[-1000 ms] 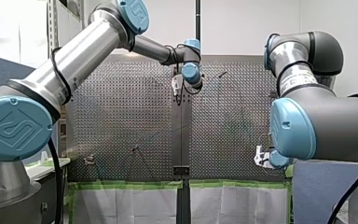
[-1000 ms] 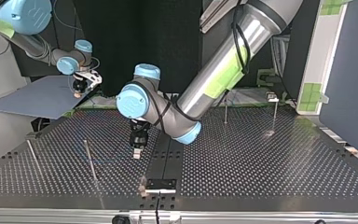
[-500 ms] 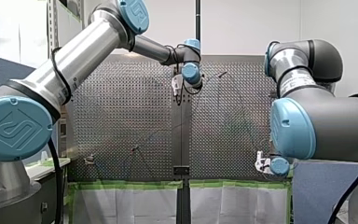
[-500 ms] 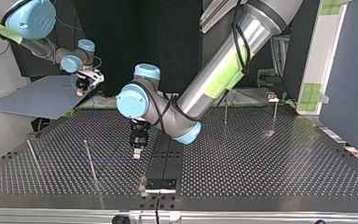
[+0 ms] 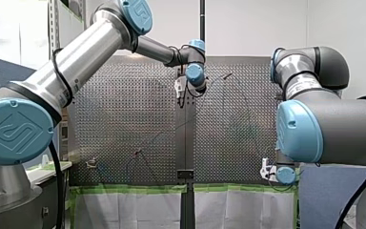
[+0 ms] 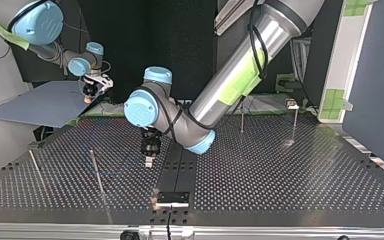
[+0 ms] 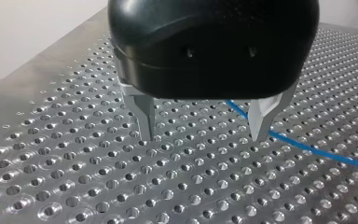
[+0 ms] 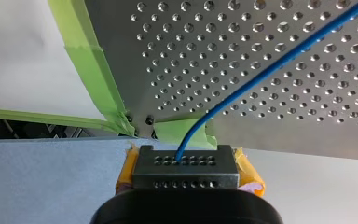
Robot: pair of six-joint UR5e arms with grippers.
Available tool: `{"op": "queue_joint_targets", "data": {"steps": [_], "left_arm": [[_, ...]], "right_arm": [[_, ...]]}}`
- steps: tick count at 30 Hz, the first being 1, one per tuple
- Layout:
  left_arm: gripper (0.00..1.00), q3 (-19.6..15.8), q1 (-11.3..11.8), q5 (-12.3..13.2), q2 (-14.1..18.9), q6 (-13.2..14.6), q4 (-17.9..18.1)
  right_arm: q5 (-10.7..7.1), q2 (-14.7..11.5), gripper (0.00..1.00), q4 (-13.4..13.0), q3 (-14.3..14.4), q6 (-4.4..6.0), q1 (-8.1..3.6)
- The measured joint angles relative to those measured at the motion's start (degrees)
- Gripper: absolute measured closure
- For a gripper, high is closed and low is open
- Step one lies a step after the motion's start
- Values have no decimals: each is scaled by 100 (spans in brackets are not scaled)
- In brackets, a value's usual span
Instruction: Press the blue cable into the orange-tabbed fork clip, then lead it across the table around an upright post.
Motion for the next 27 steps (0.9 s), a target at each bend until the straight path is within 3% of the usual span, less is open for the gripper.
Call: {"op": "queue_joint_targets", "data": {"steps": [8,19,27], "left_arm": [[0,-1,-2,0,0,15,-162],[0,2,-44,27,7,-130,-470],[0,88,-54,282,25,-166,-602]], "right_arm": [[5,293,100,27,-116,-127,-72],[-45,329,100,-6,-212,-108,-78],[-48,336,100,18,-222,-106,-61]]}}
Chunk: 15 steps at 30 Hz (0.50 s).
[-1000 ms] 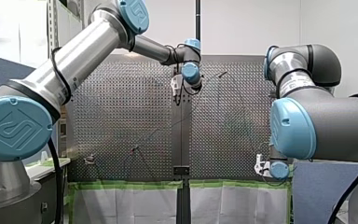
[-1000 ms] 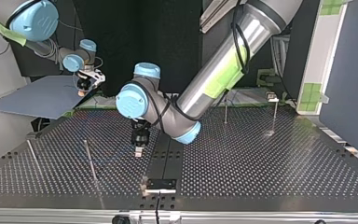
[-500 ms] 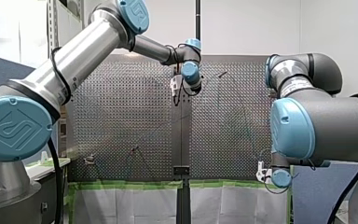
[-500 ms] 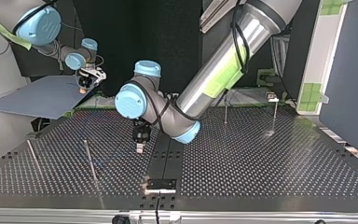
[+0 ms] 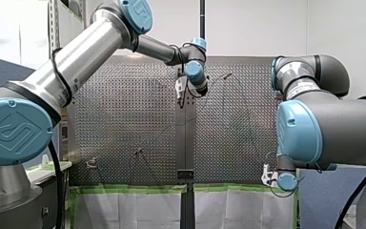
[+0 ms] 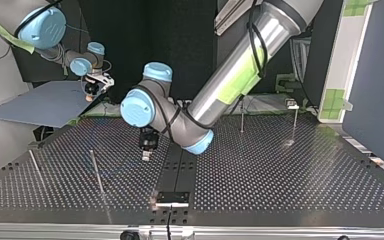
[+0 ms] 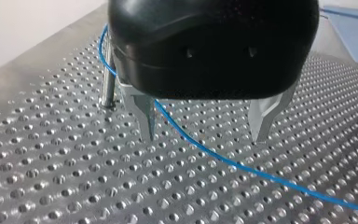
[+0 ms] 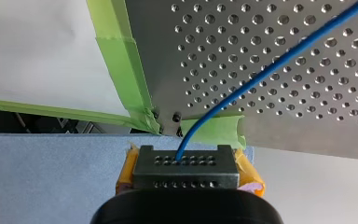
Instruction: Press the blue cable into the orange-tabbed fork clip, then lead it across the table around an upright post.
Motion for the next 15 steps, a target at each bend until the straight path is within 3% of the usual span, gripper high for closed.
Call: {"op": "queue_joint_targets", "data": {"steps": [15], "left_arm": [[0,207,-80,484,347,98,-281]], "right_arm": [[-8,12,100,-6,-2,10,8]]}}
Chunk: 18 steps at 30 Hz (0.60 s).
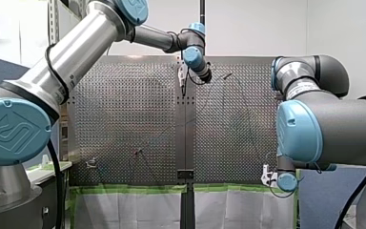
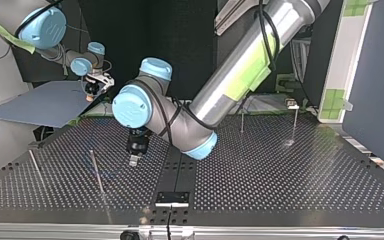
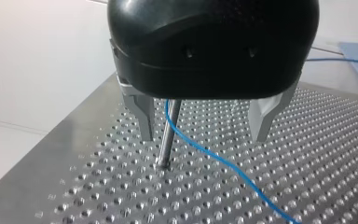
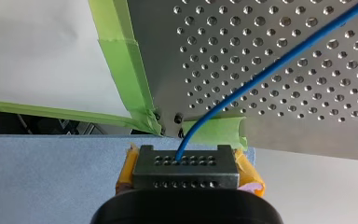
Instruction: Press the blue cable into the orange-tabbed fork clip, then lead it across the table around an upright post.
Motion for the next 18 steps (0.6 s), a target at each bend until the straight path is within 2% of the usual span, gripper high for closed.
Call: {"op": "queue_joint_targets", "data": {"steps": [14,18], "left_arm": [[0,300,-151,572,6,53,-163],[0,304,-177,626,6,55,-159]], "right_arm": [[-97,0,100,-18,-21,25,-14],[-110,1,100,-27,-38,27,-26]]}}
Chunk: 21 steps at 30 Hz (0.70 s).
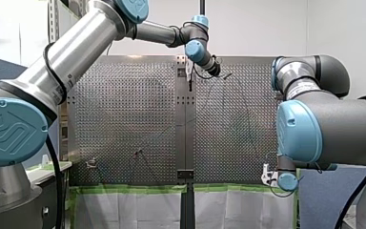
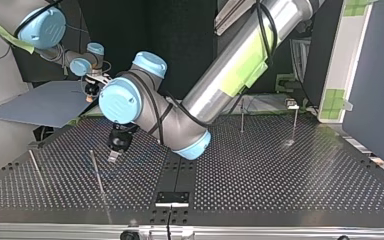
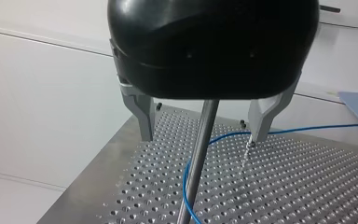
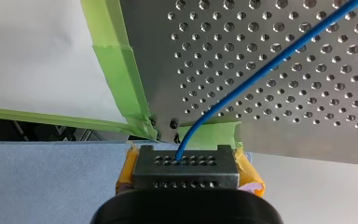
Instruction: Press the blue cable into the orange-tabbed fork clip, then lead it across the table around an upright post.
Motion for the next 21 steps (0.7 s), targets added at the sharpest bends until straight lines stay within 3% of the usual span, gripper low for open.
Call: {"op": "queue_joint_targets", "data": {"steps": [11,21], "left_arm": [[0,3,-48,176,-1,-66,-16],[0,3,-68,-36,-1,-169,-17]], "right_arm": [[-19,7,100,13,-23,0,-1],[-57,11,100,6,-24,0,10]]}}
